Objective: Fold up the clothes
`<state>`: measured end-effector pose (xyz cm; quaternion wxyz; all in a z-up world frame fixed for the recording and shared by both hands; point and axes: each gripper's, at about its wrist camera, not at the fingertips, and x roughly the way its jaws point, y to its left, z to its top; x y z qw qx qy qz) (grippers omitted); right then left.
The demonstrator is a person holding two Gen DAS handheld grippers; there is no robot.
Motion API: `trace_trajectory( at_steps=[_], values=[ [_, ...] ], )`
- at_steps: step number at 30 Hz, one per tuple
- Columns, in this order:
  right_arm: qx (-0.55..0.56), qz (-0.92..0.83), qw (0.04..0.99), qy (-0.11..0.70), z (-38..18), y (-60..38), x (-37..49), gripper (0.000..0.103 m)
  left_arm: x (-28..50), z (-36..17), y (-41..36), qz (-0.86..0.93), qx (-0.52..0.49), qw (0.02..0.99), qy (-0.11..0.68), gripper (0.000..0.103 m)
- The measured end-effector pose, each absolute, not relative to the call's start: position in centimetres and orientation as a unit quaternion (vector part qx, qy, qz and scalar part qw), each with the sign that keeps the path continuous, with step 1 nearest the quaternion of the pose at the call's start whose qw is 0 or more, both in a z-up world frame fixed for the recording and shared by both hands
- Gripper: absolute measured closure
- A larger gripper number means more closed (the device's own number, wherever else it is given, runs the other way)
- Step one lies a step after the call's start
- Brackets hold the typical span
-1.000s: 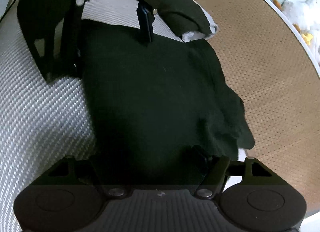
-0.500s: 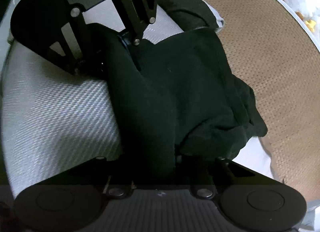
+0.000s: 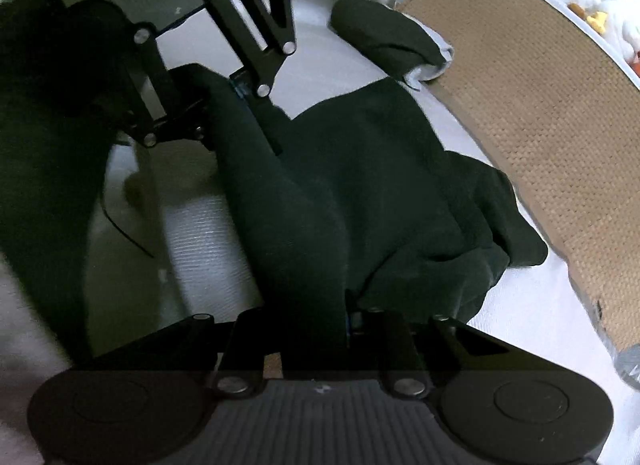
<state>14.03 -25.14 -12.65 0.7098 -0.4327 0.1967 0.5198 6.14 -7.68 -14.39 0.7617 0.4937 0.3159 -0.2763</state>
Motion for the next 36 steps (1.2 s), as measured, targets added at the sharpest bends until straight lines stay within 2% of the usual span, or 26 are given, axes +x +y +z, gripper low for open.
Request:
trace_trajectory(
  at_steps=[9, 16, 26, 36],
  values=[
    [-0.393, 0.568, 0.677, 0.255, -9.0, -28.9, 11.6, 0.082, 2.7, -9.7, -9.1, -0.319, 0.432, 0.782, 0.317, 0.085],
    [-0.369, 0.568, 0.684, 0.271, -8.6, -29.7, 11.2, 0.084, 2.0, -10.1, -10.2, -0.31, 0.446, 0.779, 0.314, 0.086],
    [-0.348, 0.562, 0.716, 0.223, -3.8, -30.1, 12.5, 0.085, 2.5, -6.5, -10.1, -0.288, 0.448, 0.796, 0.287, 0.086],
    [-0.333, 0.551, 0.738, 0.201, 1.5, -28.2, 18.9, 0.085, 8.5, -1.6, -9.5, -0.249, 0.448, 0.82, 0.254, 0.084]
  ],
)
